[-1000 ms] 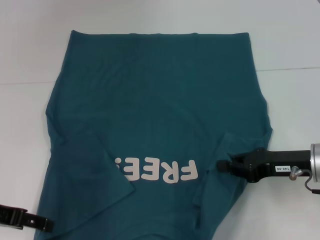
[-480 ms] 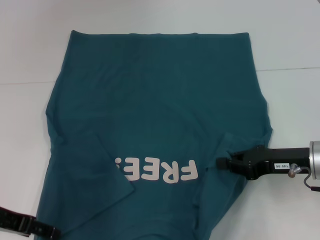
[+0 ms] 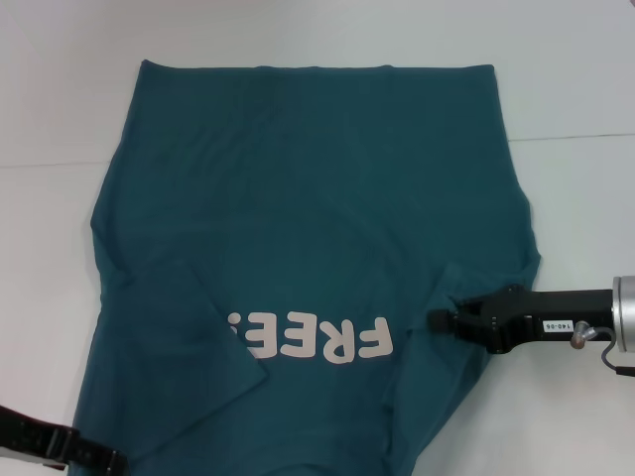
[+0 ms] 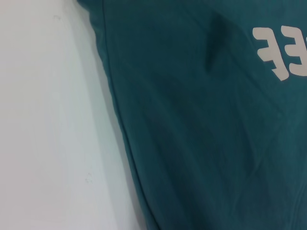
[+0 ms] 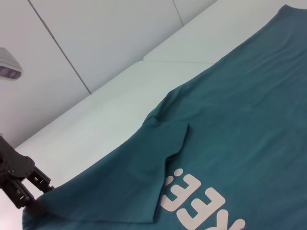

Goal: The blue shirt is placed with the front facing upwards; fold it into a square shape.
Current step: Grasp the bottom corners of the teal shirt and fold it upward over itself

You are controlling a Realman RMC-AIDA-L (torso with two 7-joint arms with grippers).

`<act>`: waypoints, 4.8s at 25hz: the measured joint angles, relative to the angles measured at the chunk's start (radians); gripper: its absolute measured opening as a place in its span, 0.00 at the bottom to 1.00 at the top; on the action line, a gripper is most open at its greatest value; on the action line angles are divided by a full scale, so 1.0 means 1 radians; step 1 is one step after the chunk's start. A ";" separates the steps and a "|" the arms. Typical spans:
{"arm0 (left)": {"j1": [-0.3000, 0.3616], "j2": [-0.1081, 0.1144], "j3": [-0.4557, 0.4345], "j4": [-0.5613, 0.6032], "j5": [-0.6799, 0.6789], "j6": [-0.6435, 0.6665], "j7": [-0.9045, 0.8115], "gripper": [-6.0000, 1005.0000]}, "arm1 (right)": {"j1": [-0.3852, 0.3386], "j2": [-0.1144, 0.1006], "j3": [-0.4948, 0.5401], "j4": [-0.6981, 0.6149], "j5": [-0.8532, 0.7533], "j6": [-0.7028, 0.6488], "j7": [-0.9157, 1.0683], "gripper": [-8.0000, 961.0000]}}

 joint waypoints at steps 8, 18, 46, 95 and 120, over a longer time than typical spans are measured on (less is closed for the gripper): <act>-0.018 -0.001 0.001 0.013 0.040 -0.024 -0.004 0.79 | 0.000 0.000 0.000 0.000 0.000 0.003 0.000 0.05; -0.021 -0.001 0.004 0.016 0.052 -0.047 -0.007 0.48 | 0.005 0.000 0.000 0.003 0.000 0.009 0.000 0.05; -0.031 0.004 -0.003 0.059 0.073 -0.124 -0.004 0.05 | 0.009 0.001 0.000 0.015 0.008 0.022 0.009 0.05; -0.100 0.089 -0.170 0.328 -0.373 -0.568 0.121 0.04 | -0.008 -0.014 0.032 0.014 0.330 0.296 0.011 0.05; -0.184 0.064 -0.158 0.434 -0.482 -0.856 0.313 0.04 | -0.009 -0.003 0.083 0.015 0.381 0.418 -0.053 0.05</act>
